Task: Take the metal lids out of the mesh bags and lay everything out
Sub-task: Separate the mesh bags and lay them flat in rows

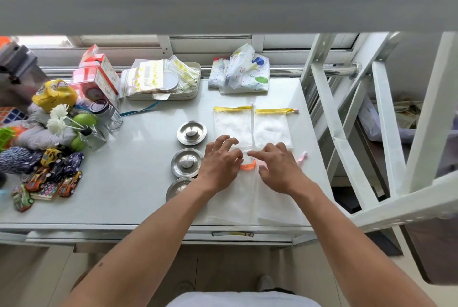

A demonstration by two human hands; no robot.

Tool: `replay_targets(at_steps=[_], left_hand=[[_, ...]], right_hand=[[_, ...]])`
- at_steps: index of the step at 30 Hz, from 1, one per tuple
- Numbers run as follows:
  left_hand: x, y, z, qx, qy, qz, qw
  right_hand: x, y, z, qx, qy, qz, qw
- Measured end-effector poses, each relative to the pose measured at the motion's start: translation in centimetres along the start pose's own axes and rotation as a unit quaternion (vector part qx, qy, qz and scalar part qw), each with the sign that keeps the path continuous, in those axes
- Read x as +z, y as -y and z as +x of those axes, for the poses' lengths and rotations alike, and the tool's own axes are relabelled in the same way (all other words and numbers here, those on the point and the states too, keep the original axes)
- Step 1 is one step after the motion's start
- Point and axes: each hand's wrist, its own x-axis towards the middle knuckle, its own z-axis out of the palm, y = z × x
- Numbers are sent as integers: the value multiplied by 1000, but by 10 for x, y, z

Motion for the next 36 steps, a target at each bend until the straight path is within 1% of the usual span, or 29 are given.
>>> replay_targets(at_steps=[2, 7, 10, 12, 15, 17, 21, 22, 24, 28, 34, 36], left_hand=[[1, 1, -1, -12, -9, 0, 1000], [0, -2, 2, -53, -15, 24, 998], [0, -7, 4, -75, -6, 33, 997], [-3, -11, 1, -80, -8, 32, 996], [-13, -16, -14, -54, 3, 42, 998], [-19, -20, -32, -36, 36, 57, 997], [-12, -43, -71, -56, 154, 63, 984], [-8, -49, -76, -64, 172, 64, 981], [0, -57, -79, -83, 182, 58, 978], [6, -62, -76, -114, 168, 43, 978], [8, -63, -74, -113, 165, 36, 979], [7, -63, -78, -106, 152, 30, 982]], right_hand=[[3, 3, 3, 9, 23, -39, 999], [1, -3, 3, 56, 7, -73, 996], [-3, -5, -2, 61, -23, -43, 997], [-9, -12, -8, 83, -53, -15, 995], [-16, -29, -20, 127, -77, 21, 989], [-16, -36, -30, 152, -89, 28, 984], [5, -26, -50, 190, -154, 9, 970], [13, -21, -55, 190, -161, 6, 968], [29, -12, -63, 178, -146, -12, 973], [48, -16, -71, 140, -106, -66, 982], [38, -34, -67, 106, -68, -66, 990], [35, -38, -67, 95, -64, -66, 991]])
